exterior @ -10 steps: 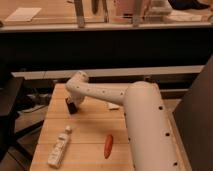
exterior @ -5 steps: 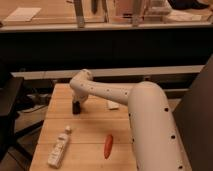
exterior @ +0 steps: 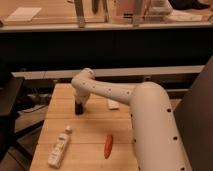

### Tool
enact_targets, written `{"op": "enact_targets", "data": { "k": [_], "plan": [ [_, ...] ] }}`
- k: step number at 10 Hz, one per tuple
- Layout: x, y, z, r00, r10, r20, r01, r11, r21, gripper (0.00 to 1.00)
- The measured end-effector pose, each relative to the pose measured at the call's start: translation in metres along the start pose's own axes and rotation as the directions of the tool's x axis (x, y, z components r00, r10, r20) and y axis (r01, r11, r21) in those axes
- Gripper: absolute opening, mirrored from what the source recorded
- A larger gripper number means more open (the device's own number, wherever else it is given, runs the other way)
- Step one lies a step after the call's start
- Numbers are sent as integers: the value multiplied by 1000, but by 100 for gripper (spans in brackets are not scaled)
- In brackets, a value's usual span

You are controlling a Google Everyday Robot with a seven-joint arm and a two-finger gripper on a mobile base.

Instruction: Place the eraser on the white sponge

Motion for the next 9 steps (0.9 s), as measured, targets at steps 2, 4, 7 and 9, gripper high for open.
{"op": "enact_targets", "data": {
  "k": [2,4,7,9],
  "plan": [
    [3,3,-2,1000,10,6,-10,1000,5,36],
    [2,2,-5,1000,17,12,-17,1000,7,31],
    [15,28,-19,999,49,13,-49,999,18,5],
    [23,42,-27,997,75,15,-75,997,26,4]
  ]
}}
